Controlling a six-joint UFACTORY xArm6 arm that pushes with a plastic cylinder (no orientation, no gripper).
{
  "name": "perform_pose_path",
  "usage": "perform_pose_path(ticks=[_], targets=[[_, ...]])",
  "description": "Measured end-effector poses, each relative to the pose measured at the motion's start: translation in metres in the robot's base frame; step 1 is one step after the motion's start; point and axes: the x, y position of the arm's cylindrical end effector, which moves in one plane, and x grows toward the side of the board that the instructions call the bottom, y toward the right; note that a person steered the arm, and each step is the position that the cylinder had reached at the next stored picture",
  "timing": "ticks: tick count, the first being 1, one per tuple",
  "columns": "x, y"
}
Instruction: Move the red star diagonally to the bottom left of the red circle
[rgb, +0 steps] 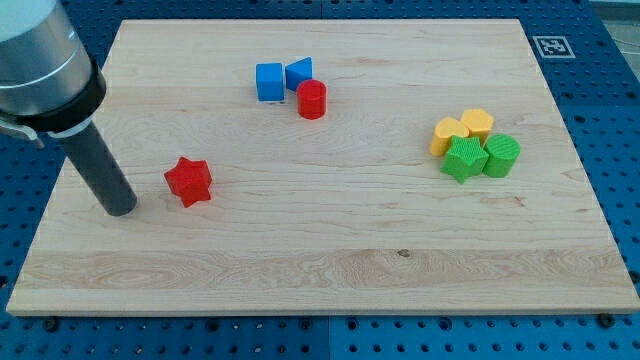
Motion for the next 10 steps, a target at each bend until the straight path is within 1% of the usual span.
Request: perform_pose_path(ticks=[2,4,6,8,10], targets=[[-0.001,0.005],[-0.008,0.067],[-0.019,0.112],[-0.027,0.118],[-0.025,0.114]])
